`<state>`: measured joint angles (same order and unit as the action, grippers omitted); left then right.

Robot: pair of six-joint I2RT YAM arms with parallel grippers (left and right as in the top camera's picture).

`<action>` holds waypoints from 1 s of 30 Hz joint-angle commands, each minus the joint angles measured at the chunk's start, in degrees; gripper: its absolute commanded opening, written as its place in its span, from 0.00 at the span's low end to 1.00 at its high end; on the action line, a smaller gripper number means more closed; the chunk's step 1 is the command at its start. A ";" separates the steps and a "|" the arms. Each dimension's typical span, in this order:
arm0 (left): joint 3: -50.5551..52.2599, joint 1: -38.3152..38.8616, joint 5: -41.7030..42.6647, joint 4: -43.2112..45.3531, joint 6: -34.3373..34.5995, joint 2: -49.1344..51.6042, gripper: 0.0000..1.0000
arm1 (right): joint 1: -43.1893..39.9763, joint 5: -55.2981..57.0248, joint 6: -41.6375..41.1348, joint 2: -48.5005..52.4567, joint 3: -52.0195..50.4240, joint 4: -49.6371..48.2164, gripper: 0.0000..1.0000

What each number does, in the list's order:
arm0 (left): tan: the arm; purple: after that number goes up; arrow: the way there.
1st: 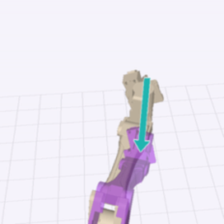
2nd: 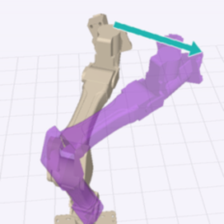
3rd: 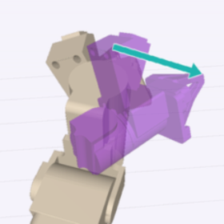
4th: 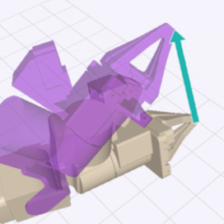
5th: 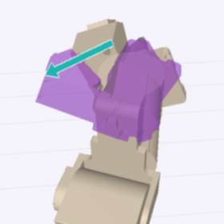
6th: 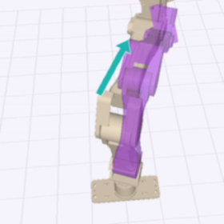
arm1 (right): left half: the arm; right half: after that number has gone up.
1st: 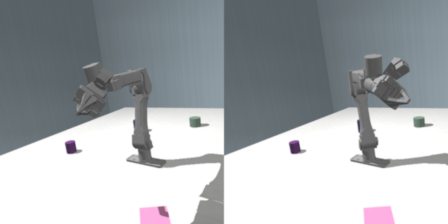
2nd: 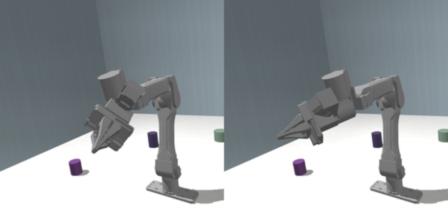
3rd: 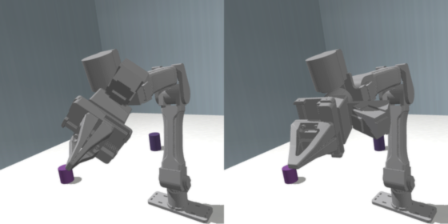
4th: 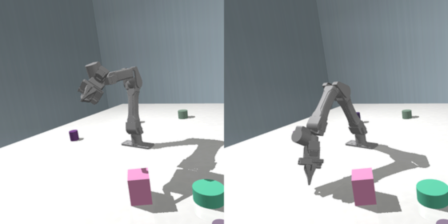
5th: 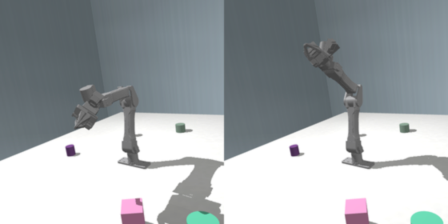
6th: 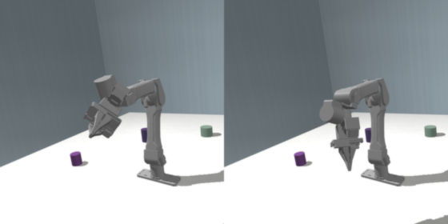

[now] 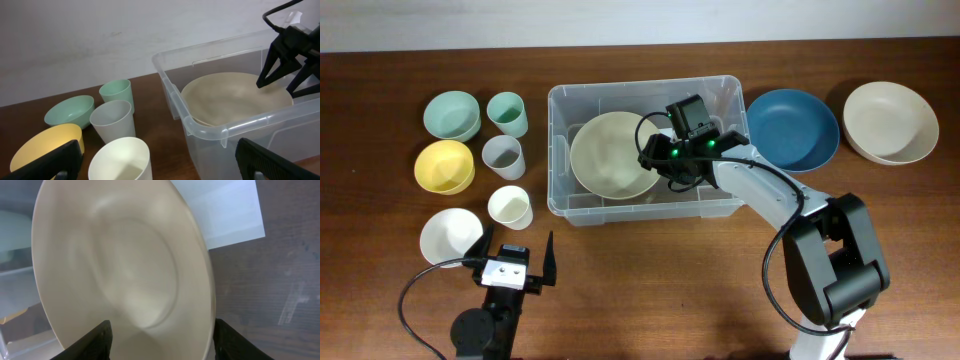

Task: Pack container
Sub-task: 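Lower the cream bowl into the container and open the right gripper, then raise the right gripper and move it to the teal plate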

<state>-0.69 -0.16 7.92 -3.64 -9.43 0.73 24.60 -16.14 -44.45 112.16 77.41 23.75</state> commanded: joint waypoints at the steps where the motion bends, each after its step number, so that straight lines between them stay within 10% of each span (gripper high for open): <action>1: 0.17 -0.39 -0.24 -0.28 -0.55 -0.44 0.99 | -0.02 0.28 1.92 -0.15 0.52 -0.22 0.60; 19: 0.17 -0.39 -0.24 -0.28 -0.55 -0.44 1.00 | -8.04 -0.13 12.37 -3.87 21.94 19.23 0.61; 24: 0.17 -0.39 -0.22 -0.28 -0.55 -0.44 0.99 | -12.55 1.68 15.76 -3.87 36.48 31.56 0.97; 30: 0.17 -0.39 -0.24 -0.28 -0.55 -0.44 1.00 | -23.56 8.74 15.69 -3.87 45.35 44.65 0.99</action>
<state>-0.69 -0.14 7.92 -3.64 -9.43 0.73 6.72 -12.58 -29.98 109.30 120.44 65.63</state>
